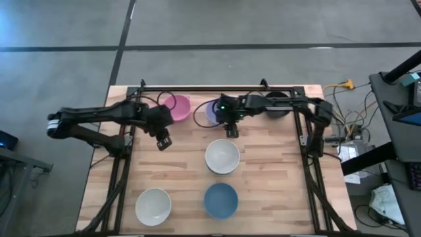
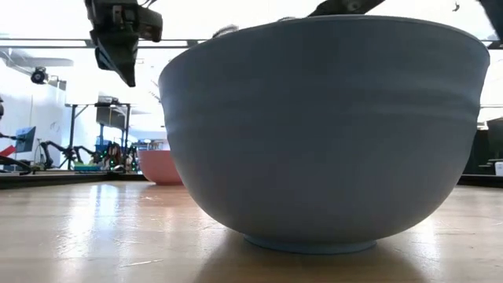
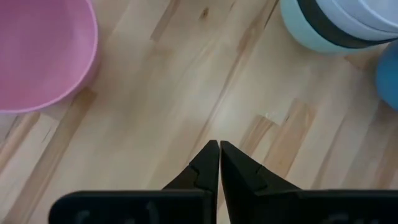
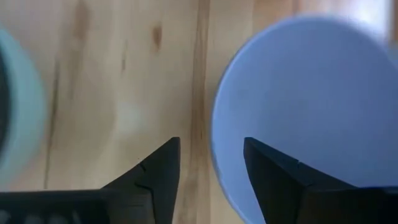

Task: Nest bowls inside each other
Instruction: Stack the purple bowl on top of the stacked white bowl, then stack the pink bowl on top of the stacked purple bowl

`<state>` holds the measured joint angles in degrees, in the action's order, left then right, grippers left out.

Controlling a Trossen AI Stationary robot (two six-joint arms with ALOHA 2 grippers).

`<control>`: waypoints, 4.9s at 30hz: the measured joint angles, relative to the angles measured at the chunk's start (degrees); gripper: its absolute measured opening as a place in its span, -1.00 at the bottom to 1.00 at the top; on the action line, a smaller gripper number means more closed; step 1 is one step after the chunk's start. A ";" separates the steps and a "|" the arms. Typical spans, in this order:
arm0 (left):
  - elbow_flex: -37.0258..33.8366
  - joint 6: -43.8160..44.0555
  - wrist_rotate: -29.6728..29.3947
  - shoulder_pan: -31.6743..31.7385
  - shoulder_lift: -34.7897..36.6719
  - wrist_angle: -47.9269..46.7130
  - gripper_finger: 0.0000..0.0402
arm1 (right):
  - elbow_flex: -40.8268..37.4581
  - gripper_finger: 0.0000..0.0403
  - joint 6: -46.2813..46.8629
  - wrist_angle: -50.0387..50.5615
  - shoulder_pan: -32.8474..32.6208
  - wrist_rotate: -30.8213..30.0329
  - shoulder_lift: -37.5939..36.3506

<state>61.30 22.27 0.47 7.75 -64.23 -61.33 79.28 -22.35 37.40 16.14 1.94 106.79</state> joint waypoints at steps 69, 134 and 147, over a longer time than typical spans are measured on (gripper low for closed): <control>-3.71 -15.29 0.81 0.00 3.92 0.86 -1.00 | 29.36 -0.94 2.02 36.16 -32.86 -3.65 4.42; -3.74 -15.22 0.81 -0.02 3.87 1.12 -1.00 | 27.66 -0.96 16.92 30.19 -31.50 -0.39 3.23; -3.42 -19.77 -6.18 0.68 -1.44 13.00 -1.00 | 22.80 -0.96 31.08 38.55 -25.91 -6.71 -11.15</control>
<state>57.87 2.50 -5.71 8.43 -65.67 -48.33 102.08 8.73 75.95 -9.77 -4.78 95.63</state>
